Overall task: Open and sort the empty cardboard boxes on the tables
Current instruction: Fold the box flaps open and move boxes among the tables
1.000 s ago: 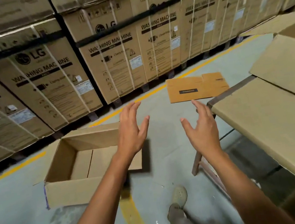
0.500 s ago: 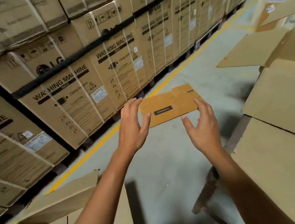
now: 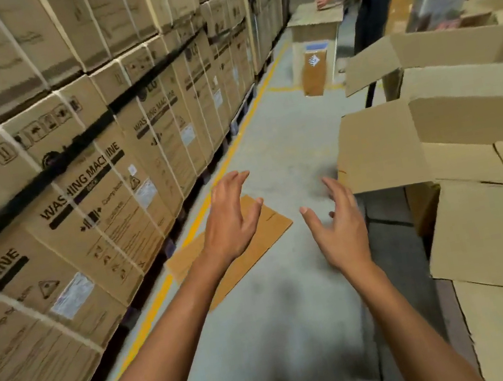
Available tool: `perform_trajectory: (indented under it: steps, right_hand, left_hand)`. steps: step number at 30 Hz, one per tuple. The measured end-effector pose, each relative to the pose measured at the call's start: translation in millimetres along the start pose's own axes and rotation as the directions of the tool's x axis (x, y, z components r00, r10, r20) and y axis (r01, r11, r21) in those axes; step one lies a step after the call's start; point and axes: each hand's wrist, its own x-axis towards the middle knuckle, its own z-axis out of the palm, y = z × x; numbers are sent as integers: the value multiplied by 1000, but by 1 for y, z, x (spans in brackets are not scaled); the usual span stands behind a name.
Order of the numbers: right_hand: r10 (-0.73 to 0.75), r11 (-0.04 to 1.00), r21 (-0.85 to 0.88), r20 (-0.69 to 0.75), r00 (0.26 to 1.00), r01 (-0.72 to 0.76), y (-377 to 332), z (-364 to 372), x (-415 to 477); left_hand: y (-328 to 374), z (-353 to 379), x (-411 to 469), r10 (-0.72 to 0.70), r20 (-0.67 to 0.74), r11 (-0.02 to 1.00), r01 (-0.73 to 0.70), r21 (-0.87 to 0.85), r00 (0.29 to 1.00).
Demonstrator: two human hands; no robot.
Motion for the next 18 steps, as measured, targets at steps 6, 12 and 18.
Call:
perform_trajectory:
  steps: [6, 12, 18]
  right_hand:
    - [28, 999, -33, -184, 983, -34, -33, 32, 89]
    - [-24, 994, -105, -311, 950, -9, -25, 29, 189]
    - [-25, 980, -185, -460, 887, -68, 18, 9, 307]
  left_hand:
    - [-50, -1, 133, 190, 81, 982, -189, -26, 978]
    - [-80, 33, 267, 356, 99, 934, -355, -32, 929]
    - [-71, 100, 402, 467, 111, 884, -458, -95, 877]
